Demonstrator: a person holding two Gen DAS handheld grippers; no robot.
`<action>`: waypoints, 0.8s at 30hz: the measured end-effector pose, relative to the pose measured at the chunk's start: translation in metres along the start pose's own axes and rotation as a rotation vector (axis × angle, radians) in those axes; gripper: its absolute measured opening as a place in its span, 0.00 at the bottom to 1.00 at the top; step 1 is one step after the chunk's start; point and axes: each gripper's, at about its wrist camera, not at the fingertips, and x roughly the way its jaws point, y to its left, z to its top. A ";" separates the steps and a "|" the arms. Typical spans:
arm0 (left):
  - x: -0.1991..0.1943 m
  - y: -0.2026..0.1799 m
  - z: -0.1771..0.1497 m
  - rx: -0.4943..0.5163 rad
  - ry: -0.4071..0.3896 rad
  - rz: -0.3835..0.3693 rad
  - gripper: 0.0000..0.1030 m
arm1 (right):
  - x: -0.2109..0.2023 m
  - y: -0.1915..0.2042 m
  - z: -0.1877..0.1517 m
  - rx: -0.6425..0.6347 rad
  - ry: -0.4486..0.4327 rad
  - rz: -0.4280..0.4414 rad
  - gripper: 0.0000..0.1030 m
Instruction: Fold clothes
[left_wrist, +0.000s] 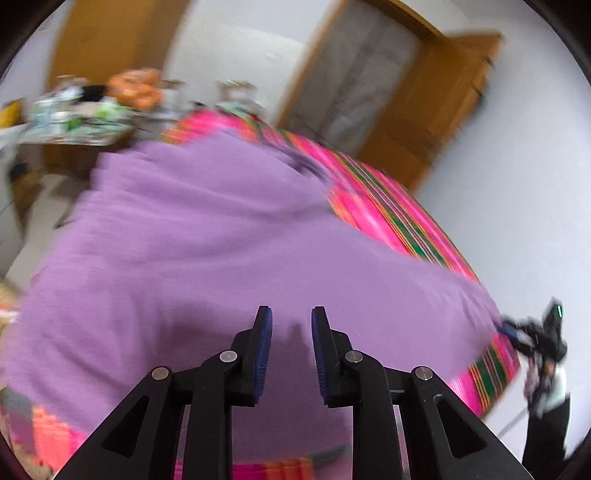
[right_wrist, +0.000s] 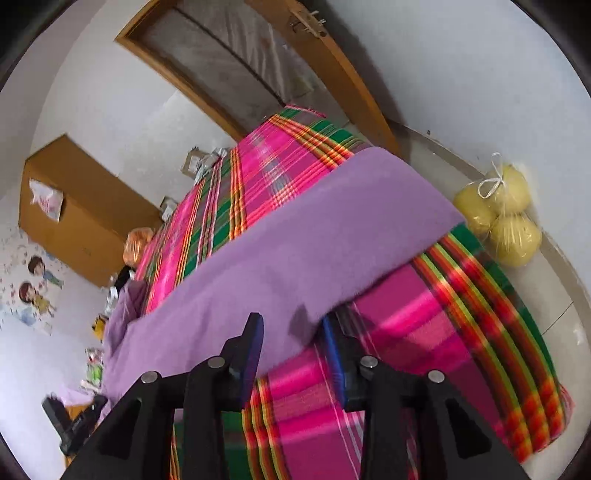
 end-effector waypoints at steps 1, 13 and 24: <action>-0.006 0.013 0.004 -0.045 -0.032 0.046 0.27 | 0.001 0.000 0.002 0.021 -0.011 0.007 0.33; -0.032 0.103 -0.006 -0.330 -0.121 0.282 0.39 | 0.008 -0.005 0.010 0.048 -0.063 -0.032 0.06; -0.040 0.111 -0.020 -0.359 -0.124 0.260 0.40 | 0.012 -0.007 0.010 0.053 -0.055 -0.041 0.06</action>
